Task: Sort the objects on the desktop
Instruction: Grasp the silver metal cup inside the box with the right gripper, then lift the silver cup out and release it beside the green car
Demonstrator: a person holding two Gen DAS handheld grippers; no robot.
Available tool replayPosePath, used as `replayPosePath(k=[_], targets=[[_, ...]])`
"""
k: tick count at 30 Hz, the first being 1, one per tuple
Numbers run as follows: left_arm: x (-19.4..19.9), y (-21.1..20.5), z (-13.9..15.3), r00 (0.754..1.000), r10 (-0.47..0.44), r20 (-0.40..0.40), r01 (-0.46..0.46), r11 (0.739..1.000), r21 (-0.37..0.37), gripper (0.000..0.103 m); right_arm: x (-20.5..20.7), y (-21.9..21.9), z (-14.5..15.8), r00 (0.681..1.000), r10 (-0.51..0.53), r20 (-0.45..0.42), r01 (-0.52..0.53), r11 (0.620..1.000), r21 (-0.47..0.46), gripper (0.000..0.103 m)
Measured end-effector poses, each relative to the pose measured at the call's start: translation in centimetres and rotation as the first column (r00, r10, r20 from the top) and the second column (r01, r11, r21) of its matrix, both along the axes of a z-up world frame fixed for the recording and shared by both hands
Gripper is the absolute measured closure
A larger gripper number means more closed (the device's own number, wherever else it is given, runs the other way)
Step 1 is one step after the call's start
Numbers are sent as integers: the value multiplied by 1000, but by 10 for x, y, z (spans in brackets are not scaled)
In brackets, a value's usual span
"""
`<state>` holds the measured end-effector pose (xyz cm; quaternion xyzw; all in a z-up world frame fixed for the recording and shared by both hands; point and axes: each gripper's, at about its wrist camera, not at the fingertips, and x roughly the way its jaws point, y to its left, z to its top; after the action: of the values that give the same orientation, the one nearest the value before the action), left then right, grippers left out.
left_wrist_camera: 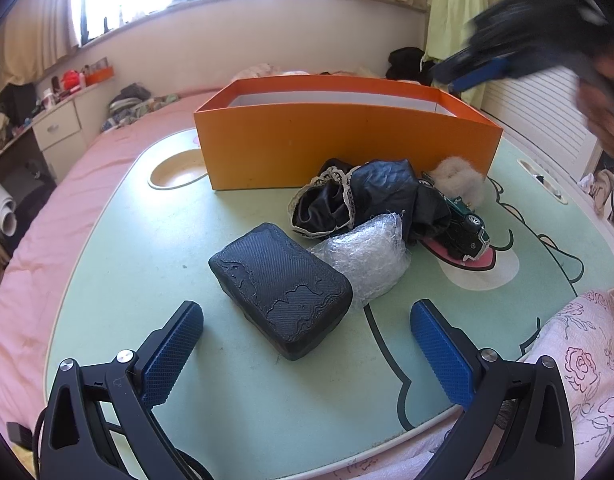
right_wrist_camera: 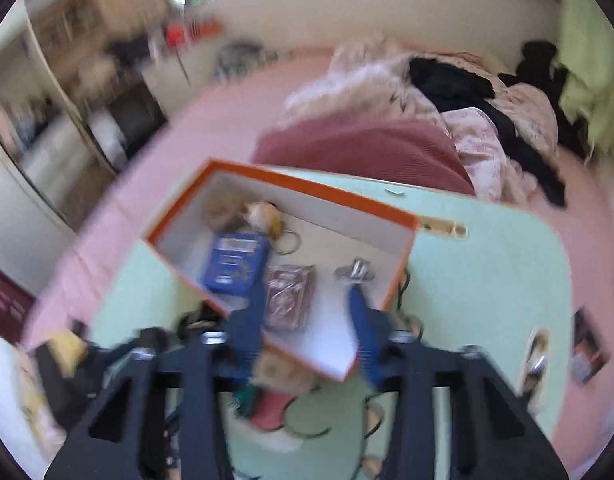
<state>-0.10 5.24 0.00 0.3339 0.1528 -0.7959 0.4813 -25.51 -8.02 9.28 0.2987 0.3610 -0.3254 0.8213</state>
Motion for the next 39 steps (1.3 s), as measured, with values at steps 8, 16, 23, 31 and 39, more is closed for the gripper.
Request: replayPosePath(k=[8, 16, 23, 31, 39], targets=[[0, 0, 0, 1000, 0, 0, 0, 1000, 0, 0, 60, -42, -48, 942, -42, -333, 62, 997, 49, 76], [1, -2, 0, 1000, 1, 0, -1, 1000, -2, 0, 71, -36, -63, 866, -55, -498, 48, 998, -26, 85], [1, -2, 0, 1000, 1, -1, -1, 1000, -1, 0, 37, -27, -24, 956, -86, -282, 71, 996, -61, 85], [1, -1, 0, 1000, 1, -1, -1, 1000, -1, 0, -38, 62, -6, 998, 26, -56, -28, 999, -35, 85], [1, -1, 0, 1000, 0, -2, 0, 1000, 0, 0, -29, 78, -75, 996, 87, -13, -85, 992, 91, 85]])
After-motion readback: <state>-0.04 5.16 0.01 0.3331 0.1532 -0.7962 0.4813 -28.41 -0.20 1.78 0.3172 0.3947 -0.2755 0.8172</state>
